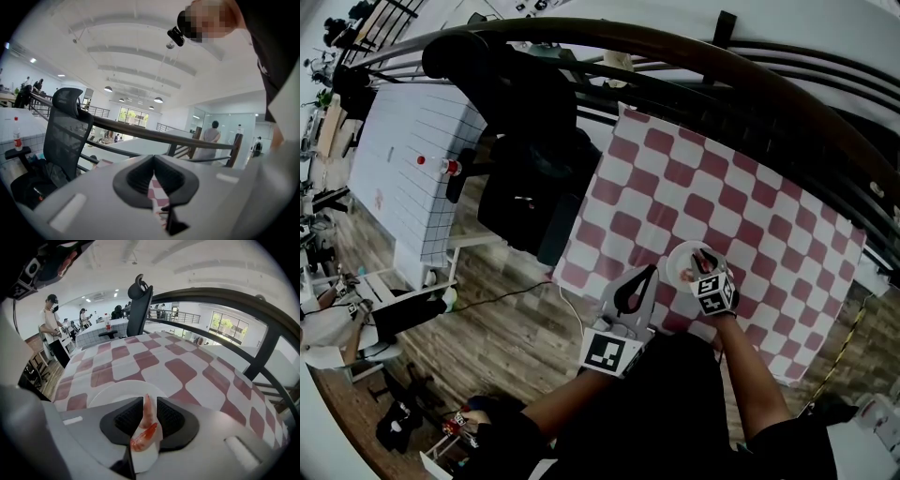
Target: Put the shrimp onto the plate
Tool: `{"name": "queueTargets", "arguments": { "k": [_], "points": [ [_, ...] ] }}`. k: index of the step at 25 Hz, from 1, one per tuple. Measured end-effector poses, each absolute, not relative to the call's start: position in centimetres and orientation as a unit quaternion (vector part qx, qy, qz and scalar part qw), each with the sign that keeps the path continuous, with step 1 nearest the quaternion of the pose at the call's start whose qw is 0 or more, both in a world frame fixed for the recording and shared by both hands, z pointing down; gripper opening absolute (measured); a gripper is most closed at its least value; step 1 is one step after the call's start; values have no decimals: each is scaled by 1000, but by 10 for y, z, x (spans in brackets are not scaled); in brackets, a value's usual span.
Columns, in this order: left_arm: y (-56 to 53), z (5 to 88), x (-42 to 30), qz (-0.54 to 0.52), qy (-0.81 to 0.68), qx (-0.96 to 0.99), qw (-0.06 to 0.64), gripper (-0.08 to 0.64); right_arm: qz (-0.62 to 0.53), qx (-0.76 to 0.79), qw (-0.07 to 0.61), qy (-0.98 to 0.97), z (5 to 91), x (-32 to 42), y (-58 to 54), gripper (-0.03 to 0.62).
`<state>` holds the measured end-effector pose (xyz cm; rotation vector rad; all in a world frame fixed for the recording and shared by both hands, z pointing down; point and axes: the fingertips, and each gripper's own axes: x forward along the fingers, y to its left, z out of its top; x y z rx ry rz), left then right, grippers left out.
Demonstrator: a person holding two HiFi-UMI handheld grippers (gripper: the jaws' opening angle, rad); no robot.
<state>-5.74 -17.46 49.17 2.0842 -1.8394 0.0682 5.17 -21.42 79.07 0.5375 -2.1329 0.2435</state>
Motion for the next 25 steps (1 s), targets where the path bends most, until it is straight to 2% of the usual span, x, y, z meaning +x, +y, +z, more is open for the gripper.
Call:
{"name": "queueTargets", "arguments": {
  "k": [11, 25],
  "points": [
    [-169, 477, -59, 14, -643, 747, 167, 9, 120, 268, 401, -868, 744, 69, -224, 80],
    [-157, 450, -42, -9, -597, 789, 147, 9, 169, 336, 276, -885, 613, 61, -209, 67]
  ]
}}
